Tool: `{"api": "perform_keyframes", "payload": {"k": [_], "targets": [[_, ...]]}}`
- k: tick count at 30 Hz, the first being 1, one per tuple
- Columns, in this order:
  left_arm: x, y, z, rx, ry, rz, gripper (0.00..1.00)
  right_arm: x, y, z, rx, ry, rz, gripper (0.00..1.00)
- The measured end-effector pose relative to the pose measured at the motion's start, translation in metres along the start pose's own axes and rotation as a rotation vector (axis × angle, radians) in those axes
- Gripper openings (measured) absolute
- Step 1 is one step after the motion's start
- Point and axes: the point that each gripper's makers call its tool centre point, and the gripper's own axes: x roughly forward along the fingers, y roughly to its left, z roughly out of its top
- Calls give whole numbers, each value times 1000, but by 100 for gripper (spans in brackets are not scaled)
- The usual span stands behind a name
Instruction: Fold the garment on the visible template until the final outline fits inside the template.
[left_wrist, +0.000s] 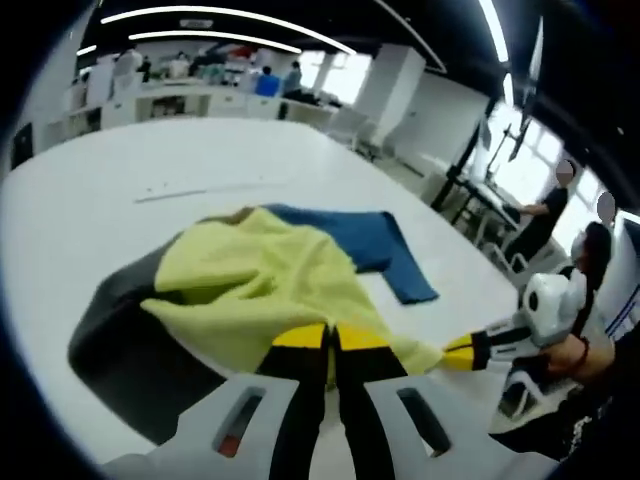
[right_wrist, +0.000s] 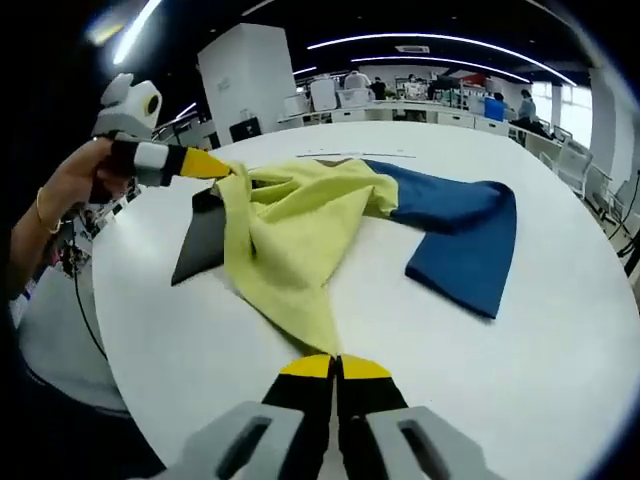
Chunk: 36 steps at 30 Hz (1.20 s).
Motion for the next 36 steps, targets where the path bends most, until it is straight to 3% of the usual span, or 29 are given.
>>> {"api": "perform_keyframes", "payload": {"k": [7,19,22,25,29,33,36], "targets": [[33,5,-4,-15,47,19,0,1,-2,0,5,2,-1,0],[54,13,-22,58,104,70,1,3,-3,2,12,1,-1,0],[53,12,-19,64,85,69,12,3,-3,2,23,0,1,0],[49,9,-11,130,53,71,26,4,-4,3,63,-4,2,0],[39,-3,-2,139,31,15,44,5,-4,2,71,-4,4,0],[20,-2,2,211,10,44,51,5,-4,2,74,2,3,1],[9,5,-4,255,25,83,54,5,-3,2,72,3,7,2]]}}
